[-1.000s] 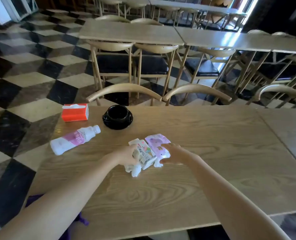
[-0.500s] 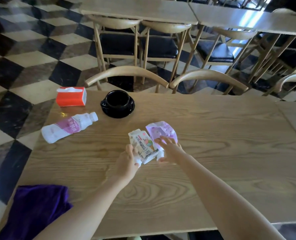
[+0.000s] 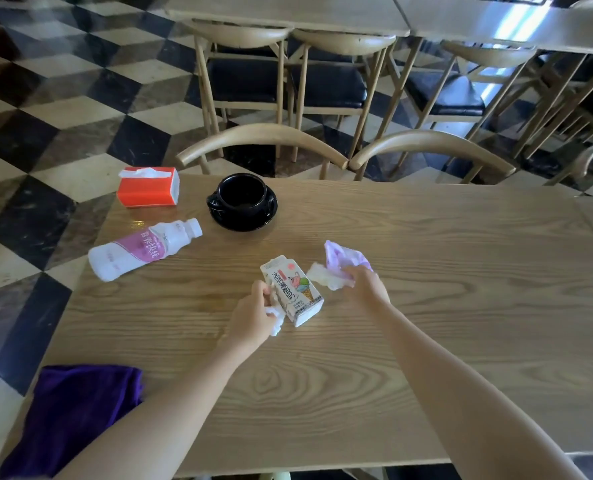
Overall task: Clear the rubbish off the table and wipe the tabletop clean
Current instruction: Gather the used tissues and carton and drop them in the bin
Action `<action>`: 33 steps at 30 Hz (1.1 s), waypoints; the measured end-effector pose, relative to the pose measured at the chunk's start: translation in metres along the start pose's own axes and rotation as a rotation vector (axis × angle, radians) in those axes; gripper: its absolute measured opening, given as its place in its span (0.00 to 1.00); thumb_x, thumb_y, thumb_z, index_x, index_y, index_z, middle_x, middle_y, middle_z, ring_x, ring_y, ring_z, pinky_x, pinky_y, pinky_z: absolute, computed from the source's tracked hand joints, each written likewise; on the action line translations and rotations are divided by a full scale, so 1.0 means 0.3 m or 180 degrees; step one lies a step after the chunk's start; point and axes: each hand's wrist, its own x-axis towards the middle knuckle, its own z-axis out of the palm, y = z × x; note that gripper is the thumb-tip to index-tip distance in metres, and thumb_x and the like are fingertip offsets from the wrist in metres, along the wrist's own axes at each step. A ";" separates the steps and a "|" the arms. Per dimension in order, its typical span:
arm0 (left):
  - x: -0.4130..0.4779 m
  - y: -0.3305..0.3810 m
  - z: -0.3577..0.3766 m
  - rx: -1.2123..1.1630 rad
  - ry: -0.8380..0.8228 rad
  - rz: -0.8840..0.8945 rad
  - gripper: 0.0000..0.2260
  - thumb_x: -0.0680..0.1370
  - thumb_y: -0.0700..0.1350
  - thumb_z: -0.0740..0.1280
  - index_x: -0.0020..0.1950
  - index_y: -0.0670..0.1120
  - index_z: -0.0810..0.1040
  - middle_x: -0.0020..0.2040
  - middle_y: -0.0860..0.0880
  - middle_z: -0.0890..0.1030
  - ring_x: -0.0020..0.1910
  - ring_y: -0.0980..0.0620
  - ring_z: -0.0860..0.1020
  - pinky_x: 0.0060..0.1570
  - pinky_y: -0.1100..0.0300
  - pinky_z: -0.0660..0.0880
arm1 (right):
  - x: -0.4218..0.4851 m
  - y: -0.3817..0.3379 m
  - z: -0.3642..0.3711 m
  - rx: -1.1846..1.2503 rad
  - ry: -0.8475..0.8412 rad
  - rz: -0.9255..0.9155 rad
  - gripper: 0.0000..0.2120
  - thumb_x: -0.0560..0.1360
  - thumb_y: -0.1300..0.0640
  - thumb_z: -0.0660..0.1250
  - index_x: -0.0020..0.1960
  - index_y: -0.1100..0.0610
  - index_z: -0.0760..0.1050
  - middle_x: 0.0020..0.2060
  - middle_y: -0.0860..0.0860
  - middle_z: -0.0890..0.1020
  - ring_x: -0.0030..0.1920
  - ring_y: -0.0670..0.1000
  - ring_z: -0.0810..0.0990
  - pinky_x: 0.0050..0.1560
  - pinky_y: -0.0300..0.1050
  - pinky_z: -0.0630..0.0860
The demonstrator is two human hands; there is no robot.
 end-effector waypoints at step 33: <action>0.013 0.252 -0.040 -0.0261 0.0493 -0.0777 0.27 0.76 0.47 0.64 0.73 0.44 0.60 0.70 0.41 0.64 0.68 0.43 0.64 0.59 0.53 0.67 | -0.084 -0.118 -0.223 0.1114 0.0374 0.0100 0.08 0.72 0.57 0.69 0.47 0.60 0.74 0.37 0.49 0.74 0.38 0.51 0.71 0.31 0.39 0.64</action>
